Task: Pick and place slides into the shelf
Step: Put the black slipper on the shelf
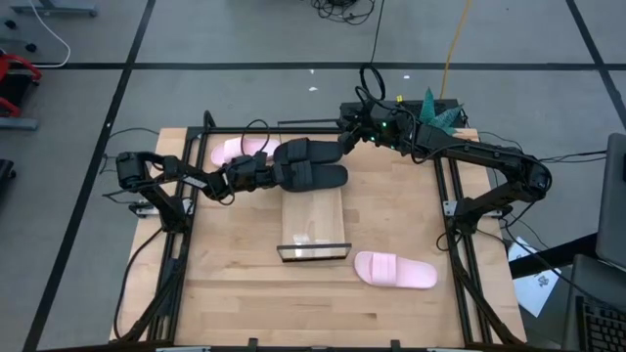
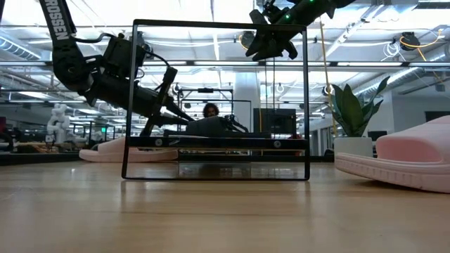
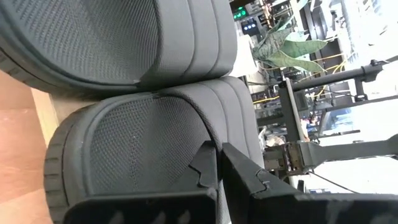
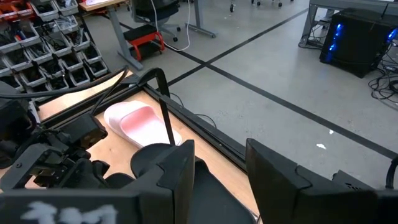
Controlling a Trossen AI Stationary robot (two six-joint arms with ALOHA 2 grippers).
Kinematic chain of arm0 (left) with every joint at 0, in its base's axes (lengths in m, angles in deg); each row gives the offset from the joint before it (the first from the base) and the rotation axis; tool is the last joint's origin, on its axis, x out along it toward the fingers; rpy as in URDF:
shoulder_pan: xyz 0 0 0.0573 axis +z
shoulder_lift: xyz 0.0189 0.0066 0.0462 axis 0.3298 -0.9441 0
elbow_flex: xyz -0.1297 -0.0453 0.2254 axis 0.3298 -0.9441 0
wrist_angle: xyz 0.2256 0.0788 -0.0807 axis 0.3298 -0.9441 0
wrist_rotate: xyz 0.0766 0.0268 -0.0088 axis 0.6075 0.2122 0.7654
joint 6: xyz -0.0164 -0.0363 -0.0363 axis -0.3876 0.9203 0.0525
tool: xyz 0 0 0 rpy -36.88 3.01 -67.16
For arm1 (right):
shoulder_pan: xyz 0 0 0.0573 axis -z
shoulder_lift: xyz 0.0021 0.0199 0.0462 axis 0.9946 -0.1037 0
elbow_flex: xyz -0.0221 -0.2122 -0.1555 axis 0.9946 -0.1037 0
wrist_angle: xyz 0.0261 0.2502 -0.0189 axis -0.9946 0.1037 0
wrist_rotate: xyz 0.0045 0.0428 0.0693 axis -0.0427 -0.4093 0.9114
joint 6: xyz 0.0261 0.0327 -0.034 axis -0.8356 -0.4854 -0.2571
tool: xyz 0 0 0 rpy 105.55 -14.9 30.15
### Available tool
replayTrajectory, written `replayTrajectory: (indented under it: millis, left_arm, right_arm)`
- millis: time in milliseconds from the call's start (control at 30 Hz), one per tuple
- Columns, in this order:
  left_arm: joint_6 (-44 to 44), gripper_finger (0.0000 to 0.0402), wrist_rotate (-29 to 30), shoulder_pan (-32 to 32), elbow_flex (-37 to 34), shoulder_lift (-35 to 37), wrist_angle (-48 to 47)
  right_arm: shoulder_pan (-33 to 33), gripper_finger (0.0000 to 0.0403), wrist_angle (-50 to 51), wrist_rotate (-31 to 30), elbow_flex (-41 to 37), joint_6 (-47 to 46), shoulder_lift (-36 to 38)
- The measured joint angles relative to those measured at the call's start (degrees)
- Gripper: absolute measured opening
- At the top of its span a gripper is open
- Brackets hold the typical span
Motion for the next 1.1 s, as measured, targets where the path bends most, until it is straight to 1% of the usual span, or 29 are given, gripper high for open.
replayTrajectory:
  millis: [333, 500, 867, 1000, 1100]
  left_arm:
    - [0.4, 0.0001, -0.4, 0.0, 0.0, 0.0, 0.2]
    - [0.4, 0.0007, -0.5, 0.0, 0.0, 0.0, 0.1]
    - [-0.3, 0.001, -1.3, 0.0, 0.0, 0.2, -1.5]
    - [-1.6, 0.0011, -1.6, 0.0, 0.0, 1.5, -3.0]
    - [-3.0, 0.0019, -1.9, 0.1, 0.0, 4.3, -7.9]
  right_arm:
    - [0.0, 0.0134, 0.5, 0.0, 0.0, 0.3, 0.0]
    - [0.0, 0.0134, 0.5, 0.0, 0.0, 0.3, 0.0]
    - [0.0, 0.0134, 0.8, 0.0, 0.0, 0.3, 0.0]
    - [0.0, 0.0134, 0.8, 0.0, 0.0, 0.3, 0.0]
    - [0.0, 0.0134, 0.8, 0.0, 0.0, 0.3, 0.0]
